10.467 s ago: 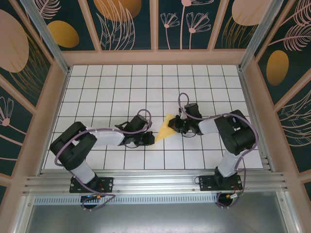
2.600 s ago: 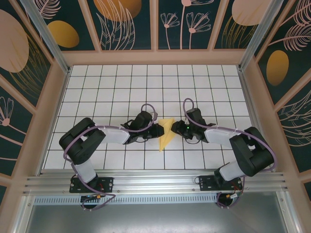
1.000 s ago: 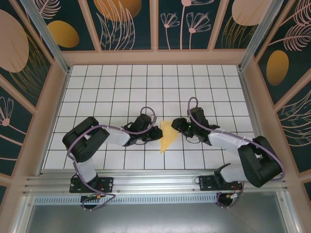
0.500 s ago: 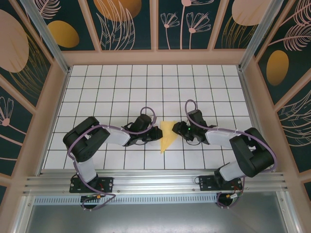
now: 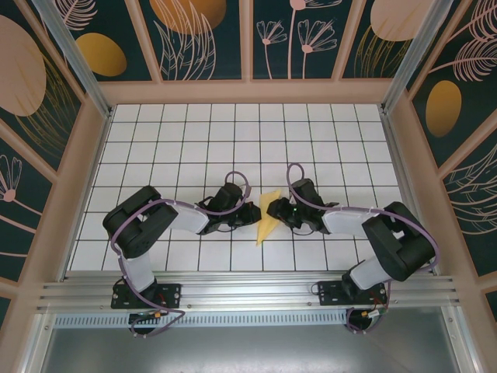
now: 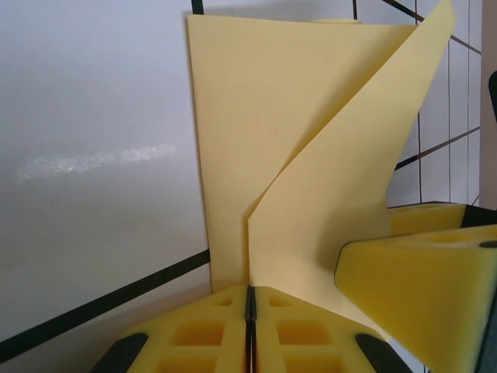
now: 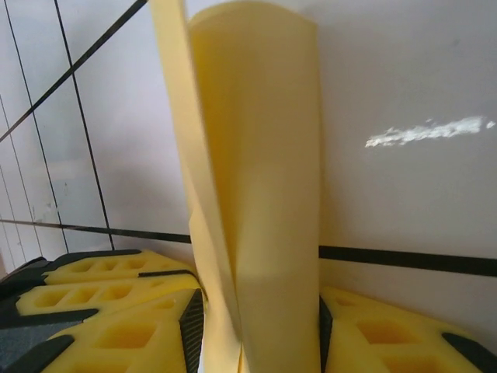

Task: Fold a paper plane with a square sheet of paper (pick it up from the middle)
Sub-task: Turn over the square sheet of paper at the center of the table.

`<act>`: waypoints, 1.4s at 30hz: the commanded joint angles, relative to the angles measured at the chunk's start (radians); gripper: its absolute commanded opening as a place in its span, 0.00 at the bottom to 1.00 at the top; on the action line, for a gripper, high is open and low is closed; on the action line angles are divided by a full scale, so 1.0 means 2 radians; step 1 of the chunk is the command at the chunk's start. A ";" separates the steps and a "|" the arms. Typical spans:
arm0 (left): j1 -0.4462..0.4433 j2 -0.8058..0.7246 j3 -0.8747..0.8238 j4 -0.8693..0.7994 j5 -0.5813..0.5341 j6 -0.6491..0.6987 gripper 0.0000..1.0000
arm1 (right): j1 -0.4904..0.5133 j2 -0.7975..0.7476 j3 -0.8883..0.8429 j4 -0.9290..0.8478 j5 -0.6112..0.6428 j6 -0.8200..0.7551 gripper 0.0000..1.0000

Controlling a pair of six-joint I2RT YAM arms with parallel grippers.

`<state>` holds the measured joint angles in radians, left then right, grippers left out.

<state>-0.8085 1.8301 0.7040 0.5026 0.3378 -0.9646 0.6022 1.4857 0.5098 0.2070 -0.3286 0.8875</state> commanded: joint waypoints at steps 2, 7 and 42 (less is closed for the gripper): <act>-0.008 0.005 -0.014 0.015 0.015 -0.013 0.12 | 0.004 0.003 -0.001 0.041 -0.036 0.015 0.45; -0.009 -0.008 -0.022 0.024 0.009 -0.022 0.12 | 0.003 0.000 -0.006 0.068 -0.034 0.041 0.46; -0.004 -0.198 -0.075 -0.051 -0.121 -0.008 0.29 | 0.027 -0.009 0.204 -0.277 0.165 -0.128 0.00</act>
<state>-0.8192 1.4487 0.5556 0.4881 0.1684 -1.0225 0.6361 1.5082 0.8230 -0.1104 -0.1753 0.7395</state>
